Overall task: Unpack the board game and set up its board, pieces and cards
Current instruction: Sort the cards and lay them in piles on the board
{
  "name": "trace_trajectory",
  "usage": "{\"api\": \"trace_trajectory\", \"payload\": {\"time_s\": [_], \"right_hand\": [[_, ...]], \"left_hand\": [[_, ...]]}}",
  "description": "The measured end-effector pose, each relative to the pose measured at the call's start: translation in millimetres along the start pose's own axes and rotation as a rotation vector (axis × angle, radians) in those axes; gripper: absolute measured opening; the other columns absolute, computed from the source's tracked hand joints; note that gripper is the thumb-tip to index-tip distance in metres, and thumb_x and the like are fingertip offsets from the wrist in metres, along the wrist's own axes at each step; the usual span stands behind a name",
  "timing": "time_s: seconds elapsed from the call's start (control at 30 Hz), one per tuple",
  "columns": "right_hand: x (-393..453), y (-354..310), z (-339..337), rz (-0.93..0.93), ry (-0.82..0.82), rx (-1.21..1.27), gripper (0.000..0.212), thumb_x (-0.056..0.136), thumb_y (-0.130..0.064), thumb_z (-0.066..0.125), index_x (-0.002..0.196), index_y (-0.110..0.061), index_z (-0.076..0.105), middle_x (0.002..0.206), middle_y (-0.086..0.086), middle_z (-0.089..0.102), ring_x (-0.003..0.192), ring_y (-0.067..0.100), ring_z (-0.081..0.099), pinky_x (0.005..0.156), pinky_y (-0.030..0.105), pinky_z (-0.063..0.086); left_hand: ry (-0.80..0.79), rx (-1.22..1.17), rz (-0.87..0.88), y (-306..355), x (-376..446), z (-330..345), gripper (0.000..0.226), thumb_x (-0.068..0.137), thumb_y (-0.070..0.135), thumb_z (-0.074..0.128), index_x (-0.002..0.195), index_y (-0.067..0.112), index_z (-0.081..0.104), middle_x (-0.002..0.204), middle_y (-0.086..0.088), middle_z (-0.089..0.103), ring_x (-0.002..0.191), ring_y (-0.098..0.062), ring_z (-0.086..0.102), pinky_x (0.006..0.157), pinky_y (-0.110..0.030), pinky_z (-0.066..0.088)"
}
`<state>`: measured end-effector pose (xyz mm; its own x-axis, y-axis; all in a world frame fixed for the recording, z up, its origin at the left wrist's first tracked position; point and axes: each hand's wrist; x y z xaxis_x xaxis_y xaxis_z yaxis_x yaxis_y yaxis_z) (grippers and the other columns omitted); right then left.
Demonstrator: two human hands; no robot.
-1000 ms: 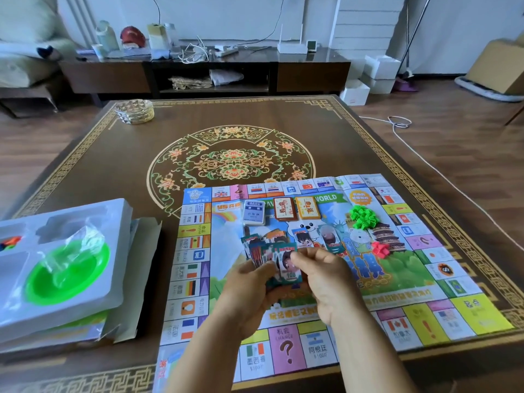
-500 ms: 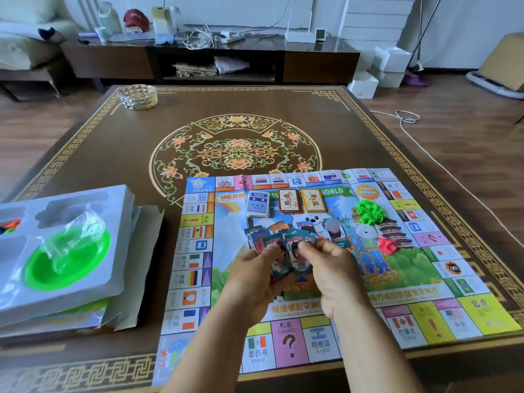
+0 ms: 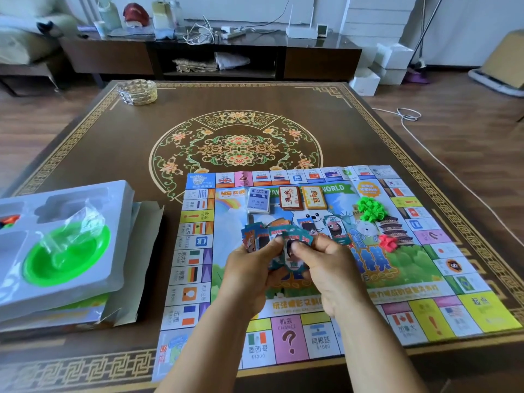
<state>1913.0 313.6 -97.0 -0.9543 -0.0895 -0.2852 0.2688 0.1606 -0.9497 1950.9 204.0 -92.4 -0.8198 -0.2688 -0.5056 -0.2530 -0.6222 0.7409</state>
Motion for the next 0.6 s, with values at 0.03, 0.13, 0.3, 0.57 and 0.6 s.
{"api": "trace_trajectory", "payload": {"time_s": [0.03,0.13,0.3,0.57,0.6], "right_hand": [[0.2,0.3,0.5,0.004,-0.003,-0.006,0.008,0.085,-0.02,0.068,0.078,-0.021,0.071,0.076,-0.004,0.072,0.067,0.007,0.06,0.058,0.023,0.043],[2.6,0.7,1.2,0.015,0.023,0.005,0.006,0.084,-0.019,0.068,0.08,-0.018,0.072,0.08,0.001,0.074,0.074,0.016,0.064,0.067,0.031,0.051],[0.6,-2.9,-2.7,-0.002,0.006,0.013,0.008,0.083,-0.018,0.069,0.076,-0.021,0.071,0.074,-0.005,0.072,0.068,0.009,0.061,0.06,0.023,0.044],[-0.6,-4.2,-5.2,-0.006,-0.032,0.001,0.011,0.086,-0.017,0.066,0.077,-0.023,0.071,0.073,-0.007,0.072,0.067,0.009,0.061,0.057,0.021,0.044],[-0.6,-4.3,-6.0,-0.01,-0.042,0.001,0.011,0.086,-0.017,0.066,0.078,-0.022,0.071,0.075,-0.005,0.072,0.069,0.01,0.062,0.057,0.021,0.044]], "left_hand": [[-0.016,-0.004,-0.006,0.5,-0.1,0.1,0.018,0.086,0.011,0.065,0.103,0.005,0.065,0.085,-0.009,0.074,0.07,-0.019,0.072,0.058,-0.027,0.058],[-0.045,0.011,-0.033,0.5,-0.7,1.6,0.014,0.089,0.009,0.061,0.103,0.006,0.065,0.091,-0.012,0.072,0.076,-0.022,0.07,0.062,-0.028,0.059],[-0.019,0.066,-0.007,0.4,-0.1,0.1,0.011,0.087,0.007,0.064,0.098,0.006,0.065,0.079,-0.008,0.071,0.066,-0.017,0.069,0.058,-0.026,0.058],[-0.088,0.099,-0.033,2.2,-1.5,1.1,0.011,0.088,0.012,0.062,0.096,0.006,0.067,0.08,-0.009,0.07,0.067,-0.018,0.065,0.054,-0.023,0.055],[-0.089,0.101,-0.036,2.2,-1.9,1.5,0.01,0.089,0.011,0.061,0.096,0.007,0.066,0.077,-0.008,0.07,0.065,-0.017,0.065,0.054,-0.023,0.055]]}}
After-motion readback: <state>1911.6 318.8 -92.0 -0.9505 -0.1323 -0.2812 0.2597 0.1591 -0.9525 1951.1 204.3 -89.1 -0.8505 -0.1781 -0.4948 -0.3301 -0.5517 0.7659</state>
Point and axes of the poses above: each hand's wrist, its own x-axis towards the middle knuckle, its own z-axis out of the palm, y = z × x
